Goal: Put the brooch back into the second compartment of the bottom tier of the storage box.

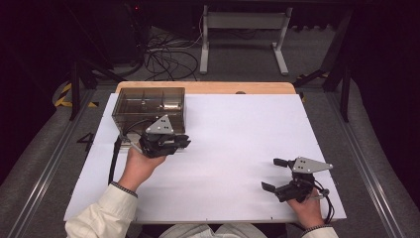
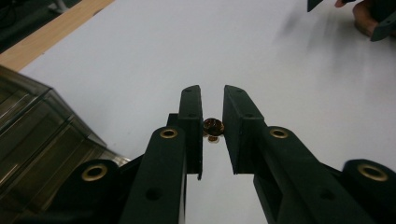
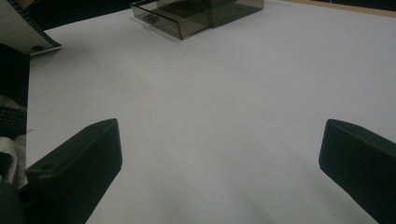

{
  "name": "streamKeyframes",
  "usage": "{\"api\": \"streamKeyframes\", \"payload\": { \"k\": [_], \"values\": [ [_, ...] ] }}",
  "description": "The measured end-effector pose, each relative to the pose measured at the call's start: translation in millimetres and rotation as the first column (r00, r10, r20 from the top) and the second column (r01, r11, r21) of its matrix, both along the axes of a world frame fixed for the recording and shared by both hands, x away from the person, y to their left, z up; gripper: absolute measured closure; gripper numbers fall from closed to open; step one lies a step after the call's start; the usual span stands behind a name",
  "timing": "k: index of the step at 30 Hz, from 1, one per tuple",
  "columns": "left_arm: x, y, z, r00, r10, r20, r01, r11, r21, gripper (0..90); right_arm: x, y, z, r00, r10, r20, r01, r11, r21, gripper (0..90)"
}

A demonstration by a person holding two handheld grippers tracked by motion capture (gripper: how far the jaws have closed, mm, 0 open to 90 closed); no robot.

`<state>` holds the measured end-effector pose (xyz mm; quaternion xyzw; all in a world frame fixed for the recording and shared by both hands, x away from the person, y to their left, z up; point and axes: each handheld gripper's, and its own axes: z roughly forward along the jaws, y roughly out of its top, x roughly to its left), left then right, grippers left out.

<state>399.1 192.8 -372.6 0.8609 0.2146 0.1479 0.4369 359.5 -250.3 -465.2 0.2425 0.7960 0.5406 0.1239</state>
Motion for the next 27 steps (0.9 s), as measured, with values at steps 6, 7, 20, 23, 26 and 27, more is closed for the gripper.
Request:
{"api": "streamKeyframes", "payload": {
  "k": [6, 7, 20, 23, 26, 27],
  "values": [
    [-1.3, 15.9, -3.0, 0.9983, 0.058, 0.011, -0.057, 0.9982, -0.019, 78.5, 0.6, -0.1, 0.1, 1.0, 0.004, -0.003, -0.004, 1.0, 0.005, 0.1],
    [-1.3, 19.0, -3.9, 0.9979, 0.063, 0.015, -0.063, 0.9977, -0.026, 78.5, 0.8, -0.1, 0.1, 1.0, 0.004, -0.003, -0.004, 1.0, 0.005, 0.1],
    [1.3, 42.8, -15.7, 0.989, 0.138, 0.053, -0.134, 0.9888, -0.064, 78.4, 1.5, -0.3, 0.2, 0.9999, 0.013, -0.003, -0.013, 1.0, 0.008, 0.1],
    [1.7, 46.1, -18.0, 0.9869, 0.149, 0.063, -0.145, 0.9872, -0.067, 78.4, 1.4, -0.3, 0.2, 0.9999, 0.014, -0.004, -0.014, 1.0, 0.008, 0.1],
    [1.9, 48.6, -20.4, 0.9847, 0.157, 0.076, -0.152, 0.9863, -0.065, 78.3, 1.1, -0.1, 0.2, 0.9999, 0.015, -0.003, -0.015, 1.0, 0.006, 0.1],
    [2.0, 49.5, -21.5, 0.9837, 0.157, 0.088, -0.152, 0.9865, -0.061, 78.3, 1.1, 0.1, 0.1, 0.9999, 0.015, -0.003, -0.015, 1.0, 0.005, 0.1]
  ]
}}
